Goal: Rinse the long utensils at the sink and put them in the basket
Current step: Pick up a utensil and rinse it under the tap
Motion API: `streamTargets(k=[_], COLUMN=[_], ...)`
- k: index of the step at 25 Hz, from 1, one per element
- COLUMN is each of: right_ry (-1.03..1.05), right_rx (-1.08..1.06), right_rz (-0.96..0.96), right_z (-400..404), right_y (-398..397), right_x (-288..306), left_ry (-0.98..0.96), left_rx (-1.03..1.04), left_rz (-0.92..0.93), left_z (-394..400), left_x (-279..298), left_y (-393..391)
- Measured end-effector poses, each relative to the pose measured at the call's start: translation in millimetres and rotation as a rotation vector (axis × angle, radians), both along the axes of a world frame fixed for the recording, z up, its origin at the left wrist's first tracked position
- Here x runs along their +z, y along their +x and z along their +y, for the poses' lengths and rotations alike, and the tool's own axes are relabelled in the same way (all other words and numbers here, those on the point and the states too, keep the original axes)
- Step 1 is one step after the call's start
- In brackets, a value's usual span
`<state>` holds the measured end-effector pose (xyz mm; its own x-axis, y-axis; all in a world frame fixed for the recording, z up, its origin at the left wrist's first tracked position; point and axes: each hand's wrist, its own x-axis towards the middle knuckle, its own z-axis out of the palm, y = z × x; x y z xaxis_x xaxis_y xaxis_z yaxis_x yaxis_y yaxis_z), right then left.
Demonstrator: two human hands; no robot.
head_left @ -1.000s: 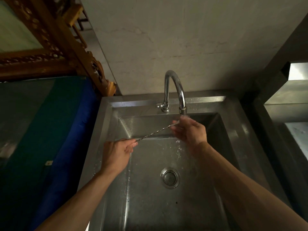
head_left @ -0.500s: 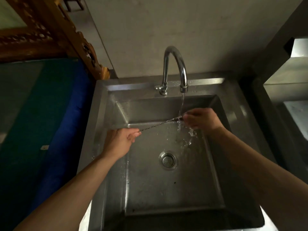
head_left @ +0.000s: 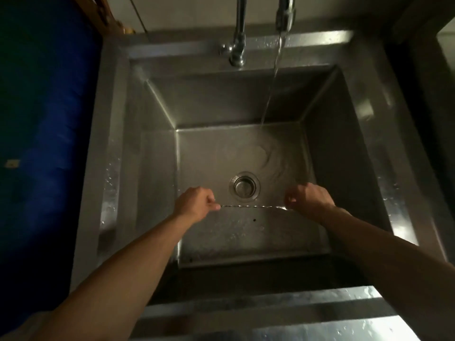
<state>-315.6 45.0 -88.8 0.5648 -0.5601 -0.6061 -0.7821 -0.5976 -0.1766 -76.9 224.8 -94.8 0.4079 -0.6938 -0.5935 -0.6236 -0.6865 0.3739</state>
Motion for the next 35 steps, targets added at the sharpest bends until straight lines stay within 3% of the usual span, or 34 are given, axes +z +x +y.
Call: streamTargets(k=[4,9,17,25,28,35], right_ry=[0.131,0.255,0.108,0.045,0.004,-0.335], right_rx=[-0.036,-0.173,-0.155,-0.132,-0.134,-0.063], right_rz=[0.133,0.167,0.185,0.144,0.046,-0.343], right_z=[20.2,44.1,58.5,55.7,45.5,21.3], right_y=[-12.6,-32.5,-37.8,-32.3,-21.3,5.1], right_x=[-65.8,-129.6,-164.8,-157.5,-122.7,53.4], left_ry=[0.187,0.309,0.316,0.317,0.202,-0.517], left_rx=[-0.081,-0.039,-0.167,-0.294,-0.295,-0.202], left_rz=[0.039,0.016,-0.139,-0.218,-0.288,-0.580], left_z=[18.7,39.0,56.8,51.4,40.2,-12.7], left_x=[-67.9,-123.5,-146.3,-139.5,-110.9,47.5], left_y=[-21.3,-35.7,-53.6,-56.2,-56.1,-42.1])
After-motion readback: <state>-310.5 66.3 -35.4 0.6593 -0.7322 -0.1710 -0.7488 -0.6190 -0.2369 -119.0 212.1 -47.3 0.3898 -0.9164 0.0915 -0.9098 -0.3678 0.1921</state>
